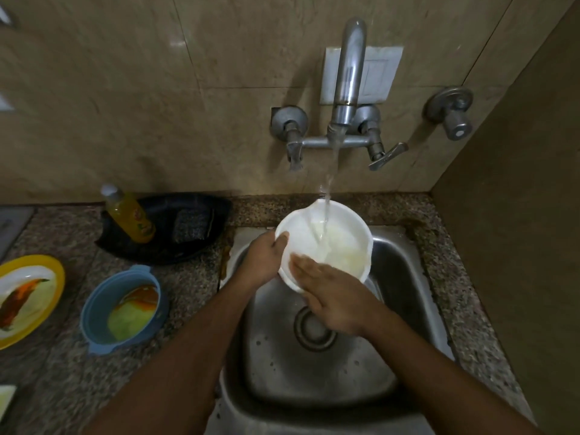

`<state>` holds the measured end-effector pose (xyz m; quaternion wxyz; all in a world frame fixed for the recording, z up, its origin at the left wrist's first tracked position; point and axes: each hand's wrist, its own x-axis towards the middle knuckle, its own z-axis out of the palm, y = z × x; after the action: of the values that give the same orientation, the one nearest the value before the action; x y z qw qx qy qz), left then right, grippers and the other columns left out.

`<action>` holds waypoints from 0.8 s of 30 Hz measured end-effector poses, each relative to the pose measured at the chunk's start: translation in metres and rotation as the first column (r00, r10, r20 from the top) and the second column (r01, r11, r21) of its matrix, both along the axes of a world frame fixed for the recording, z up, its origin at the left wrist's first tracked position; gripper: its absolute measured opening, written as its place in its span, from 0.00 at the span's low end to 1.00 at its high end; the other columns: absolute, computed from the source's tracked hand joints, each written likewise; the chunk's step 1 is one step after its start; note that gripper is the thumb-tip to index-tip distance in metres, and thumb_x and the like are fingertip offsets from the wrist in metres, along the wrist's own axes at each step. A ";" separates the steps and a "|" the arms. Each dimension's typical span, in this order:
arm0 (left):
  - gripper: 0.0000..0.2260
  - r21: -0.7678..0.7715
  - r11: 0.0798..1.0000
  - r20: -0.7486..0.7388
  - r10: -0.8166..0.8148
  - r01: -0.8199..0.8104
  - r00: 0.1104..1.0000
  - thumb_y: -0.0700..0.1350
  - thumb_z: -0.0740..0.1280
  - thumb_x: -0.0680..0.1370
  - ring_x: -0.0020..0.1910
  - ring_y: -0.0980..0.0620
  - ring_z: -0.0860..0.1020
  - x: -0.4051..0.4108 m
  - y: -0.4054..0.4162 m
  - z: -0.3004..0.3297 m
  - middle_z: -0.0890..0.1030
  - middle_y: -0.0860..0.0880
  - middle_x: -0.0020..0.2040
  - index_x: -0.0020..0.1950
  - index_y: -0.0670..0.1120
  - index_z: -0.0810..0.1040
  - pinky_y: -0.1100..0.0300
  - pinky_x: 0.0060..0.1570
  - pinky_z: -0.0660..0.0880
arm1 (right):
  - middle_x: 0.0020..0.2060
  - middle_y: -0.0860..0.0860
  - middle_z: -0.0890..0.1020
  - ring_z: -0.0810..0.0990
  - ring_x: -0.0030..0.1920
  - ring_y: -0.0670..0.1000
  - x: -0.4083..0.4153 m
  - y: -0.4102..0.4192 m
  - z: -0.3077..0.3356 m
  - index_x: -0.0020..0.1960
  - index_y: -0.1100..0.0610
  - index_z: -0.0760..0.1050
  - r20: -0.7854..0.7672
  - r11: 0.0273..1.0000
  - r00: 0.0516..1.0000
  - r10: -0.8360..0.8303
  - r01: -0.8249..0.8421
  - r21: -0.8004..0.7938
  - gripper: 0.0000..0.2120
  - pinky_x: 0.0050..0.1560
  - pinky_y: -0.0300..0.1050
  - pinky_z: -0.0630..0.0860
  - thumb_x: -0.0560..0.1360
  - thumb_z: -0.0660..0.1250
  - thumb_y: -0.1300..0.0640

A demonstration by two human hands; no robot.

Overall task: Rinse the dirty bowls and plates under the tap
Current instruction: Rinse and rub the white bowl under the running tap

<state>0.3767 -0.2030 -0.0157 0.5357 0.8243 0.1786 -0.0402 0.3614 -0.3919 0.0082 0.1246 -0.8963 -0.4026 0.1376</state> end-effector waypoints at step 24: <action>0.15 0.190 0.982 0.050 -0.009 -0.001 0.999 0.49 0.58 0.83 0.48 0.44 0.81 -0.009 0.003 0.014 0.83 0.44 0.51 0.58 0.41 0.79 0.57 0.40 0.79 | 0.77 0.49 0.61 0.58 0.76 0.51 -0.018 -0.026 -0.021 0.78 0.50 0.57 0.115 0.999 0.993 -0.038 0.034 0.040 0.33 0.73 0.42 0.43 0.75 0.58 0.45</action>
<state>0.3674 -0.1996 -0.0020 0.4587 0.8729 0.1662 -0.0031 0.3431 -0.4178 -0.0124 0.1204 -0.9075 -0.3953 0.0754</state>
